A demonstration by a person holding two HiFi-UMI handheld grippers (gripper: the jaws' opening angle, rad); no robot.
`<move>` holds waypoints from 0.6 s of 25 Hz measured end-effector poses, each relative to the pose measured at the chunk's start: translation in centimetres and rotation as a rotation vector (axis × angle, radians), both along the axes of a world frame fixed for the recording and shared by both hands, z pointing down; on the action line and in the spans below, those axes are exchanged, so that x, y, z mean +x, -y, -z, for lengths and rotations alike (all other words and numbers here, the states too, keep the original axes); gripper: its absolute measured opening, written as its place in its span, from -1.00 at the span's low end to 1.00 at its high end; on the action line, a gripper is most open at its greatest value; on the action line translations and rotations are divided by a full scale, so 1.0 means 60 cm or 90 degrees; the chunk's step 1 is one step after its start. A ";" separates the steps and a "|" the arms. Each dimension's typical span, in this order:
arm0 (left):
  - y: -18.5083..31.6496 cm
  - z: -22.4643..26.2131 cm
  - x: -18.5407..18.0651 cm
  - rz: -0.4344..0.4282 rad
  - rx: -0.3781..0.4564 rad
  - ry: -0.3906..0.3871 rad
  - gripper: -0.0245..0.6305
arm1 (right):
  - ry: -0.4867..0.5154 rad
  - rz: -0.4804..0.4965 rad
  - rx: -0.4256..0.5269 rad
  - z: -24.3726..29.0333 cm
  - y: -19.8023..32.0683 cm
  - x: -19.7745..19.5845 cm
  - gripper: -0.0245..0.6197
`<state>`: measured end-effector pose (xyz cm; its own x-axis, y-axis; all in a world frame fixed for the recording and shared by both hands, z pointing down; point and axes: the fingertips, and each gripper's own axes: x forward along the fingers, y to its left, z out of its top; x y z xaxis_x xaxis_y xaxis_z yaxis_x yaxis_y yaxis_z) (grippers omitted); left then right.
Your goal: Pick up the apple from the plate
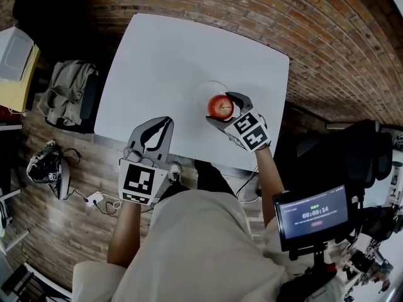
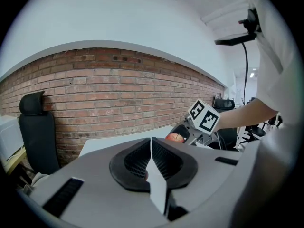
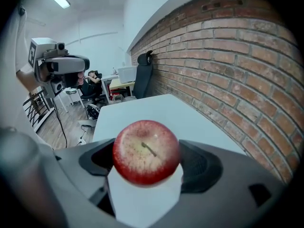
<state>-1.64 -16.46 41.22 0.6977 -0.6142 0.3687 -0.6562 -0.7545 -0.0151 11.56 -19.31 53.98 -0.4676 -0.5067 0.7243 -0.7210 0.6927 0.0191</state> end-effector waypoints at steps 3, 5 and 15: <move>-0.010 0.011 -0.005 -0.008 0.012 -0.004 -0.90 | 0.004 -0.005 0.016 0.027 -0.014 -0.010 0.33; -0.019 0.020 -0.010 -0.011 0.019 -0.005 -0.90 | 0.009 -0.010 0.027 0.047 -0.027 -0.018 0.33; -0.012 0.035 0.003 -0.045 0.043 -0.014 -0.90 | 0.039 -0.069 0.073 0.098 -0.050 -0.011 0.33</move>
<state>-1.43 -15.72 39.11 0.7479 -0.5861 0.3118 -0.6020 -0.7967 -0.0535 10.91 -16.31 48.12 -0.4470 -0.6345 0.6305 -0.7937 0.6065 0.0477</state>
